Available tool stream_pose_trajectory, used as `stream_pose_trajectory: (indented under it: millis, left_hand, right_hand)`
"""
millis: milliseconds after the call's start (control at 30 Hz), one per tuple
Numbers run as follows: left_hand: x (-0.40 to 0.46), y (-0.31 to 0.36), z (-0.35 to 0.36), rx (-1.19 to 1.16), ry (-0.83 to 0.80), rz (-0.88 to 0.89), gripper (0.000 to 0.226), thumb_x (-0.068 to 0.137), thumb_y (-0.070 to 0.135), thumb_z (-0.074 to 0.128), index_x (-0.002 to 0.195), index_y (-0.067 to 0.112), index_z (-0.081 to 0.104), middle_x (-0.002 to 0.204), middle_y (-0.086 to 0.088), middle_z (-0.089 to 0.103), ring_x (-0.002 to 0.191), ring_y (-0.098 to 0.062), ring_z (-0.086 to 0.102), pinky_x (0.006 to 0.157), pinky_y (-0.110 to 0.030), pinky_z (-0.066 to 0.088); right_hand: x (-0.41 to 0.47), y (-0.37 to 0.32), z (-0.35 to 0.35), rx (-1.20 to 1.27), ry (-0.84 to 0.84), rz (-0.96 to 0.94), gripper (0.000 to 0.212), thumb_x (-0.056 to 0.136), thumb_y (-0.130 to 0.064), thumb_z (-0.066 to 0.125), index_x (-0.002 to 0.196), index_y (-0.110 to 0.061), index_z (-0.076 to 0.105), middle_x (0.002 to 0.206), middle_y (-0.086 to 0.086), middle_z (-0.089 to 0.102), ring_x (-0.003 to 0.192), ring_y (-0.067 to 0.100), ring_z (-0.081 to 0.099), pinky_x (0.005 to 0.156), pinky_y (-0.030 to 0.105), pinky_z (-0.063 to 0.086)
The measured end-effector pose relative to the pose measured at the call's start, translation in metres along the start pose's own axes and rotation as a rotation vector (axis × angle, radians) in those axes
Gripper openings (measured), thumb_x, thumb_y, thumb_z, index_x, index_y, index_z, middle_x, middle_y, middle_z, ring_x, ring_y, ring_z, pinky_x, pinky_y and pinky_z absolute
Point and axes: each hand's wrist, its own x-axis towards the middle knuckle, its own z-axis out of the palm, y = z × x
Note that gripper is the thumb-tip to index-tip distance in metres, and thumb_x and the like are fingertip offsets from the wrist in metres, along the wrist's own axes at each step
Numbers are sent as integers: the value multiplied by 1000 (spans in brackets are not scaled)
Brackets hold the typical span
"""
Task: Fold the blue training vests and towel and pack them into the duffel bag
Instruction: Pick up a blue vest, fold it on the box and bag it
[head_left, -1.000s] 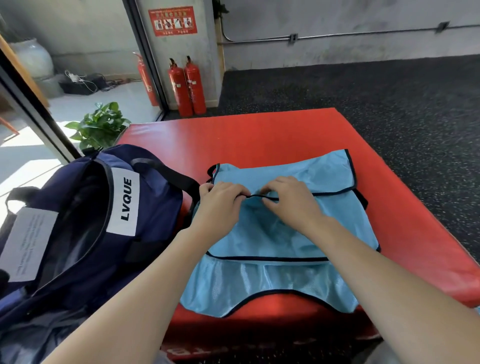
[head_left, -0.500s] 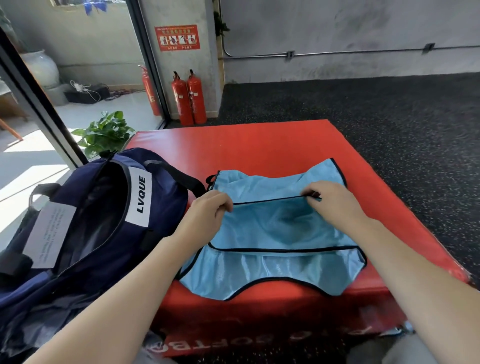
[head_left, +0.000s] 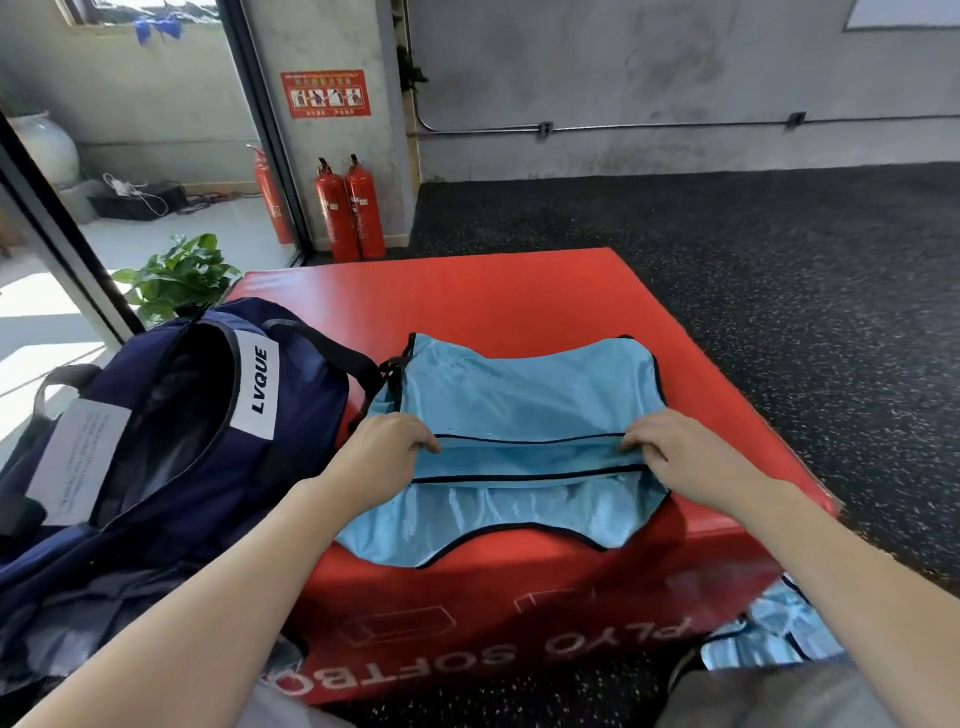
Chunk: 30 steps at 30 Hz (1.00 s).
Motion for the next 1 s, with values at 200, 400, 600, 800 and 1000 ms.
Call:
stream_pose_trajectory:
  millis: [200,400,600,800,1000]
  left_hand:
    - [-17,7,7,-63,-63,-76,32,89,10,53,105,25,76,109,15,69,103,-6,62,92,-28,52]
    - [-20,5,8,50,-138,-34,32,86,38,65,114,25,73,109,18,63,110,-4,56,100,-30,45]
    - [-21,1,4,128,-89,-15,19,89,36,69,103,24,76,99,16,65,99,-6,59,93,-30,48]
    - [-27,-10,7,132,-37,-47,14,90,23,68,102,20,74,103,12,65,98,-12,62,88,-36,51]
    - [-29,-10,11,71,39,-78,12,95,19,64,104,18,73,100,9,65,95,-14,62,91,-33,48]
  right_hand:
    - [-23,-2,2,-25,-25,-42,28,87,-42,64,105,-23,75,99,-14,66,98,11,59,89,33,49]
    - [-23,-2,1,-133,-36,-15,18,92,-28,67,110,-27,72,111,-16,65,114,9,53,80,25,30]
    - [-19,0,2,-16,64,-6,13,82,-17,69,91,-26,67,87,-19,56,89,6,53,85,38,49]
    - [-15,3,6,-97,42,-41,21,89,-20,64,105,-30,73,103,-16,65,105,9,60,90,35,45]
    - [-12,4,4,-160,17,-8,17,93,-33,65,109,-32,72,105,-16,62,107,9,57,88,30,40]
